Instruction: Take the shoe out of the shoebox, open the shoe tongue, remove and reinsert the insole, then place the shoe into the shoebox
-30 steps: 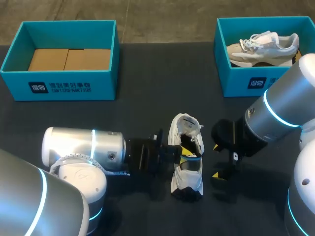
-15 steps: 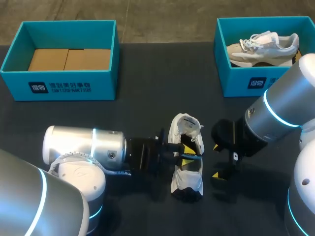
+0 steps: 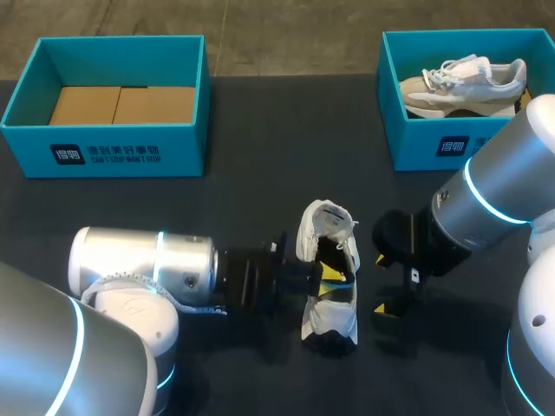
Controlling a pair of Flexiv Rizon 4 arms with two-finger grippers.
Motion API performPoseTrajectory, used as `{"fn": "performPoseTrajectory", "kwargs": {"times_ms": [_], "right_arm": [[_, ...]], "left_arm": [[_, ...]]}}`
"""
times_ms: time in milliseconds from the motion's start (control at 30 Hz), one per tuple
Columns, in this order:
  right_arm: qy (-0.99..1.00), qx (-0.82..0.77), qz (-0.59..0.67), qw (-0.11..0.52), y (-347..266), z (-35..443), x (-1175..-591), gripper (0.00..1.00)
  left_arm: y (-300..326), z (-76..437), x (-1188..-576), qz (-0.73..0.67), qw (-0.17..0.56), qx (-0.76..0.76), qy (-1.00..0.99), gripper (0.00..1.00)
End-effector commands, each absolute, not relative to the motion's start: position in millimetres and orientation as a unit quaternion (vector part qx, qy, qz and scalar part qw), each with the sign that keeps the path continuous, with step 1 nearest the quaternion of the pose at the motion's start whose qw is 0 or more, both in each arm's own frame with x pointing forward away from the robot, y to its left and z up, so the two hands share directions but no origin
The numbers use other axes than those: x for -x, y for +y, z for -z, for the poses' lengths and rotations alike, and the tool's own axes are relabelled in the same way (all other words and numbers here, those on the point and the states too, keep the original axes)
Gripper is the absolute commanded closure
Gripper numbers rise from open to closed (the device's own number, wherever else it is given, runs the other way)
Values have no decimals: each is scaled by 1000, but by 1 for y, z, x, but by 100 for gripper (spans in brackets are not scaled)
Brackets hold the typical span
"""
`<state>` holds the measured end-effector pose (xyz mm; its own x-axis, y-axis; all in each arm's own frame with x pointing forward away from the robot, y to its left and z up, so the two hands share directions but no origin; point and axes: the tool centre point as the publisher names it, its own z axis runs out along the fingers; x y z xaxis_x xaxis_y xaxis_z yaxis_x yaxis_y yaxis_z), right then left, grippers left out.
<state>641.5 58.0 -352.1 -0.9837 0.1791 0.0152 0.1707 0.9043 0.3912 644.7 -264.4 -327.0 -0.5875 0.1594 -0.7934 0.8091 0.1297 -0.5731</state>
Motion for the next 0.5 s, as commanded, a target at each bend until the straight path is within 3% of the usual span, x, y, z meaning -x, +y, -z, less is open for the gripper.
{"fn": "performPoseTrajectory", "kwargs": {"times_ms": [33, 500], "right_arm": [[976, -90, -199, 12, 59, 353, -641, 0], [976, -90, -199, 12, 59, 353, -641, 0]], "left_arm": [[-263, 330, -642, 555, 293, -353, 693, 100], [-268, 350, -667, 526, 294, -343, 720, 100]]}}
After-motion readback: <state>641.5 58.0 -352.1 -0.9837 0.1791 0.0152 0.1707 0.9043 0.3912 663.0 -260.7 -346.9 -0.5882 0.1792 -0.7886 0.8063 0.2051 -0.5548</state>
